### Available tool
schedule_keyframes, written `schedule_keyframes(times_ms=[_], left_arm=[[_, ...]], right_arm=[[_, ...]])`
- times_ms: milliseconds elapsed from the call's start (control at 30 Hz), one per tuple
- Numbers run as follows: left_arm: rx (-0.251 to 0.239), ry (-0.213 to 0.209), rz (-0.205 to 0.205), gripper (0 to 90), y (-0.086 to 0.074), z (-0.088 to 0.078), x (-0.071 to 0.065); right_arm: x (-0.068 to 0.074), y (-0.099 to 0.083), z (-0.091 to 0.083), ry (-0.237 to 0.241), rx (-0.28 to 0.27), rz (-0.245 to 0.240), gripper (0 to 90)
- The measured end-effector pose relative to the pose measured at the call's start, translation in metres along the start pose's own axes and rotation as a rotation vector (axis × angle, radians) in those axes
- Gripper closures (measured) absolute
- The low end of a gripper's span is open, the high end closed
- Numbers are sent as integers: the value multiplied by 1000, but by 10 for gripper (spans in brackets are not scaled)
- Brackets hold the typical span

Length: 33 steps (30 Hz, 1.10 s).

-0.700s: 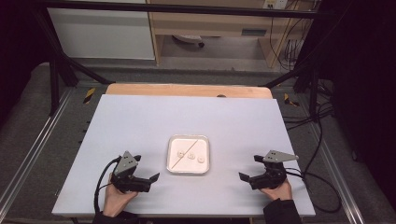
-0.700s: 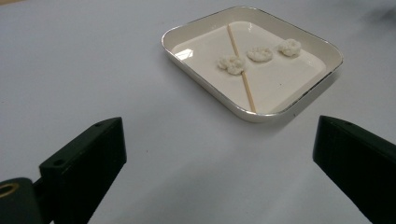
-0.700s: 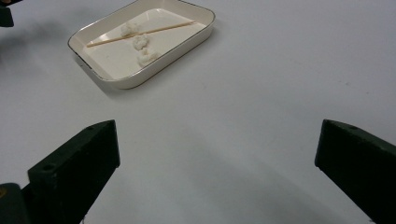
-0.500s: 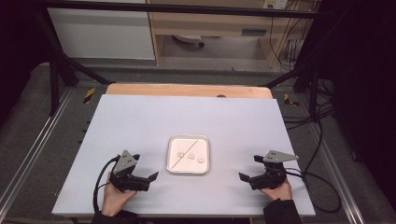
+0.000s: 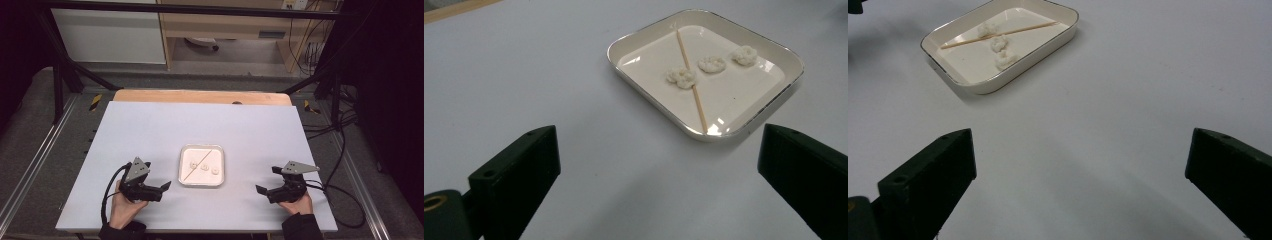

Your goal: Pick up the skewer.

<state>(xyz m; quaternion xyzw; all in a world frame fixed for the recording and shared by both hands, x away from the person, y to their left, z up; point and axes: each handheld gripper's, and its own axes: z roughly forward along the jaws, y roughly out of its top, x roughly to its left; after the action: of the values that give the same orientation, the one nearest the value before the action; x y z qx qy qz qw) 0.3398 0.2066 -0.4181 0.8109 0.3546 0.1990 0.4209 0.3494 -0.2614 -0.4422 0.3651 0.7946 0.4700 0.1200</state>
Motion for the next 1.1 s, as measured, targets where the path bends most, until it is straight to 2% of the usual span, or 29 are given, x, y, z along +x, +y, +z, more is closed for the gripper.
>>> schedule_keyframes(times_ms=[267, 600, 700, 900, 1100], left_arm=[[33, -6, -1, 45, 14, 9, -4], [87, -3, 20, 128, 33, 25, -16], [115, -9, 40, 187, 38, 32, -21], [164, -24, 54, 322, 44, 50, -33], [187, -30, 54, 423, 45, 62, -39]], right_arm=[[0, 0, 0, -3, 4, -3, 6], [0, -1, 2, -4, 14, -6, 7], [0, -1, 2, -3, 16, -5, 6], [1, -1, 1, -2, 13, -2, 7], [1, -1, 3, 1, 20, -2, 6]])
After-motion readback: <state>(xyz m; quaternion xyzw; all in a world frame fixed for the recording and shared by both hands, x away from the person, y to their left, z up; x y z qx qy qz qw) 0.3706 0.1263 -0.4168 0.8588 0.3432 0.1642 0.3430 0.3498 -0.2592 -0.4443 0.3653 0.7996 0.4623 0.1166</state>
